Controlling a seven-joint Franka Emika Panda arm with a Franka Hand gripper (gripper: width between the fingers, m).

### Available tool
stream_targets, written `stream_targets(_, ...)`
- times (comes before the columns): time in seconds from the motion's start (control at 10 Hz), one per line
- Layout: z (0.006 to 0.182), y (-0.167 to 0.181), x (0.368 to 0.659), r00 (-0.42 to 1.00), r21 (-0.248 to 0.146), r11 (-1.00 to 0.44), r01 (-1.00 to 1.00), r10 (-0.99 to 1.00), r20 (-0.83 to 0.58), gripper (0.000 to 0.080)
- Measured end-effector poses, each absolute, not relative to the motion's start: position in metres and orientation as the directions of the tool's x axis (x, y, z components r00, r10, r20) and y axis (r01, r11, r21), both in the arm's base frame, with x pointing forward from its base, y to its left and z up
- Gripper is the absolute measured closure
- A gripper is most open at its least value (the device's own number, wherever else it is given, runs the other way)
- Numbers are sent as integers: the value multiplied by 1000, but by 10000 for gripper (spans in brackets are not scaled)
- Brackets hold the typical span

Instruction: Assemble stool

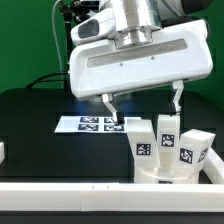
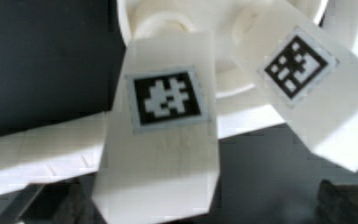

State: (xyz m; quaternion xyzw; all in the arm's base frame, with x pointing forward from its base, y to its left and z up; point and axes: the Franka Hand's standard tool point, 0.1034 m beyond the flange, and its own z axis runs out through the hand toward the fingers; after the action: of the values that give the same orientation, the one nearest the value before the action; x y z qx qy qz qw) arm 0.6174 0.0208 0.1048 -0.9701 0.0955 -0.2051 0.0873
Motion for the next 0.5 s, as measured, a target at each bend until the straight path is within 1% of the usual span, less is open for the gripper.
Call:
stream_targets(0.2, 102, 23, 616, 912, -220, -965, -145, -217, 349, 150)
stream_targets(0.3, 101, 19, 617, 912, -205, -971, -125, -194, 361, 150)
stream_targets(0.4, 99, 23, 614, 932, -208, -973, -101, -166, 322, 150)
stream_targets(0.5, 101, 27, 613, 966, -228, -971, -66, -120, 230, 150)
